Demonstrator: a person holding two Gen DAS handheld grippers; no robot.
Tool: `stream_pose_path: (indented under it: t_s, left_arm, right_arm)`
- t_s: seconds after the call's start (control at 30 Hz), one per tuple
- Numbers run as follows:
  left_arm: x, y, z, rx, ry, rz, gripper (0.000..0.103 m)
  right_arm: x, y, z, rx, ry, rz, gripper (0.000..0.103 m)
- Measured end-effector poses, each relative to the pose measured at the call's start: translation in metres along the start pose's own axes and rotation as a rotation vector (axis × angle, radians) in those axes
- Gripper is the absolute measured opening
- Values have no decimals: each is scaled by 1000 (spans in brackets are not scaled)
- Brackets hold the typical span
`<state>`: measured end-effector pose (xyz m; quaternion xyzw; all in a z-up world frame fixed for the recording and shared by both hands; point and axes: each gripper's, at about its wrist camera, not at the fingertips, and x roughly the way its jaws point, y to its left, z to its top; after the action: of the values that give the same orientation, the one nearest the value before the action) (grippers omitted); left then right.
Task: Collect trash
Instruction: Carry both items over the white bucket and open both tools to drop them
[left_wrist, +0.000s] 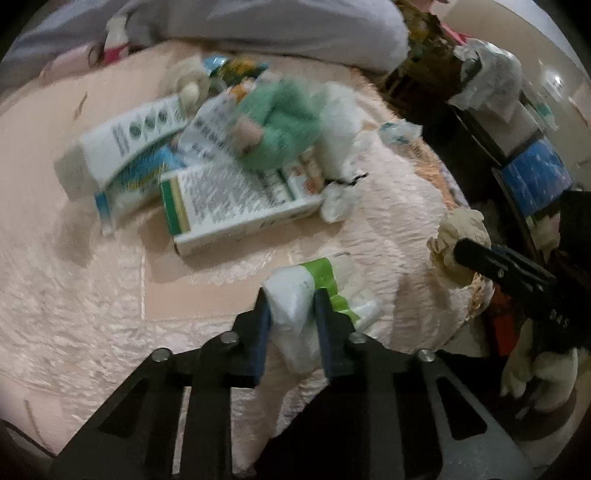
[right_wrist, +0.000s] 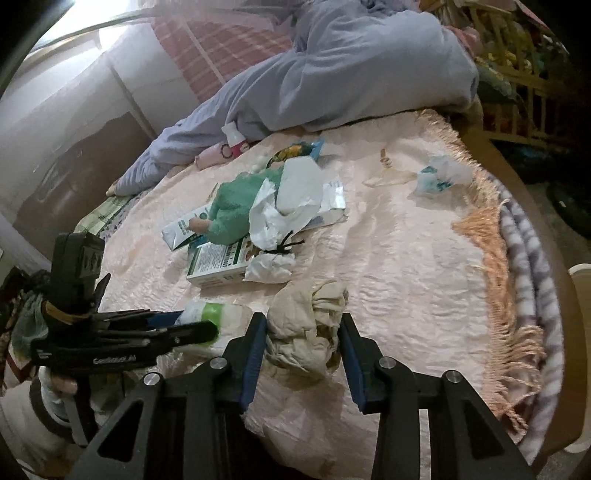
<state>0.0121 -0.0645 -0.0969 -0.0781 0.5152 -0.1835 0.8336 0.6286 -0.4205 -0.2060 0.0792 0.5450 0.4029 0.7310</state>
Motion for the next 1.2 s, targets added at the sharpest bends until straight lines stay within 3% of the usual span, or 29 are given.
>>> stream_pose_path:
  t_s: [0.27,0.47,0.67,0.9,0.93,1.03,1.1,1.2]
  left_arm:
    - [-18,-48,30,100,-37,-62,13]
    - [-4,-129,60,222,-28,-137,13]
    - [34,-226,81,361,11,-180,13]
    - [94,-306,97,373,55,-231,16]
    - [101,-312,98,372,65,-244,16]
    - [119,-326,100,373,87,-271,38]
    - [126,-326,99,350,91,-266,40]
    - [127,-322,98,335,100,-243,40]
  right_arm:
    - [-52,-35,2,50,-98,-98,38]
    - [-108,-94,-10,146,-154,-249,38]
    - [-146,-174,-33,322,-153,-385,38]
    - [-150,-230,-45,427,-143,-457,38]
    - [-150,-234,-46,433,-145,-464,40]
    - [-154,-246,-50,464,-180,-477,53]
    - [-157,-253,-55,490,-194,-474,64]
    - [-155,-257,-59,513,-188,-458,66]
